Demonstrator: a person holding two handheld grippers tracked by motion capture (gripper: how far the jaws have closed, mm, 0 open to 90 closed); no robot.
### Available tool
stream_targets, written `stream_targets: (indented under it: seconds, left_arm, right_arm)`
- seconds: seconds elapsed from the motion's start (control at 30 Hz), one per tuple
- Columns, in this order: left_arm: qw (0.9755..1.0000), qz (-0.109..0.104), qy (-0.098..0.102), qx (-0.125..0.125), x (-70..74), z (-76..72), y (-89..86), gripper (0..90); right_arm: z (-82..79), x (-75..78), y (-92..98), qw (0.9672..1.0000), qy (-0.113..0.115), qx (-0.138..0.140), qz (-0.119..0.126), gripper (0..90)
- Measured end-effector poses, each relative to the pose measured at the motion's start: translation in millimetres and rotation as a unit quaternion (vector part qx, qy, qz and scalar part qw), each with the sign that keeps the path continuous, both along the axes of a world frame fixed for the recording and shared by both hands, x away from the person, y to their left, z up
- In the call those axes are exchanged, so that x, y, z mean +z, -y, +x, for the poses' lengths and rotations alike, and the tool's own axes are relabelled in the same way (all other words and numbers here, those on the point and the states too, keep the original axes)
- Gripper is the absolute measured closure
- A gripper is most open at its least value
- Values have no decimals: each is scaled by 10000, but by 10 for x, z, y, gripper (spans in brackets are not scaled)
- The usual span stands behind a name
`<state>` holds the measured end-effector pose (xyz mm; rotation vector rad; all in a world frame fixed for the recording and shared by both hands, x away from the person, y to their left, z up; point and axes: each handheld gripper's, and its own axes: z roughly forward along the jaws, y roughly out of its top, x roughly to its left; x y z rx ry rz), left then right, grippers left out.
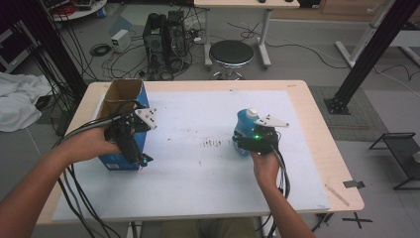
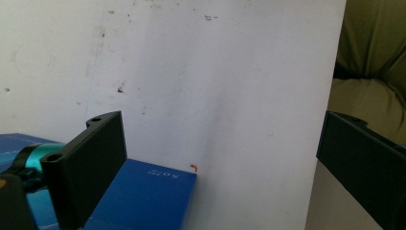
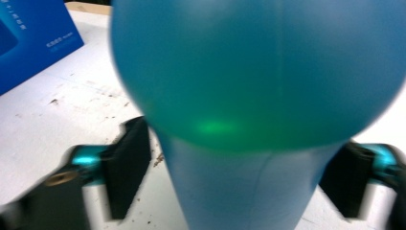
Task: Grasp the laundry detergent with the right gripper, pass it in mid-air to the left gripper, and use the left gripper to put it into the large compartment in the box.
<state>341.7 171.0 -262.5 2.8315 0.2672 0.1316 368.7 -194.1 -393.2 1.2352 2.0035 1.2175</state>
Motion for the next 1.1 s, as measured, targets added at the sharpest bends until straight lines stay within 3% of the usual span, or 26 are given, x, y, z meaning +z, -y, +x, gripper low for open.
stream_targets:
  seconds: [0.03, 0.07, 0.1, 0.3, 0.33, 0.4, 0.47, 0.53, 0.7, 0.9, 0.93, 1.1]
  left_arm:
    - [10000, -18, 6, 18, -3, -2, 1, 31]
    - [9999, -106, 6, 113, -16, -13, 7, 31]
    - [10000, 19, 25, -9, 0, 5, 4, 31]
    - [9999, -117, -2, 68, -23, 1, 12, 31]
    - [10000, 37, 13, -39, -9, 15, 8, 30]
    - [9999, -128, 48, 101, -28, -2, 14, 31]
    - [10000, 5, 59, -8, -9, 15, 8, 30]
    - [9998, -135, 58, 99, -21, 0, 8, 31]
    - [10000, -22, 37, 16, -9, 16, -1, 31]
    - [10000, -30, 40, 3, -16, 16, -2, 31]
    - [10000, -34, 30, 3, -18, 17, -1, 31]
    - [10000, -38, 17, 13, -20, 22, 15, 31]
  right_arm:
    - [-7, 1, -8, 10000, -15, 50, 82, 258]
    - [-1, -3, 0, 9999, 23, 99, 14, 258]
    - [0, -4, -1, 10000, 4, 83, 43, 258]
    - [5, -9, 5, 9999, 68, 73, 30, 279]
    - [6, -10, 3, 10000, 52, 46, 34, 288]
    - [9, -15, -4, 9999, 41, 77, 77, 321]
    - [19, -19, 1, 9999, 69, 110, 53, 325]
    - [20, -23, -12, 9999, 37, 74, 63, 342]
    - [18, -22, 15, 9999, 137, 61, 80, 406]
    - [7, -30, 3, 9997, 224, 15, 0, 425]
    - [14, -36, 4, 9995, 323, 34, -58, 428]
    - [8, -17, 18, 9995, 273, 89, -90, 437]
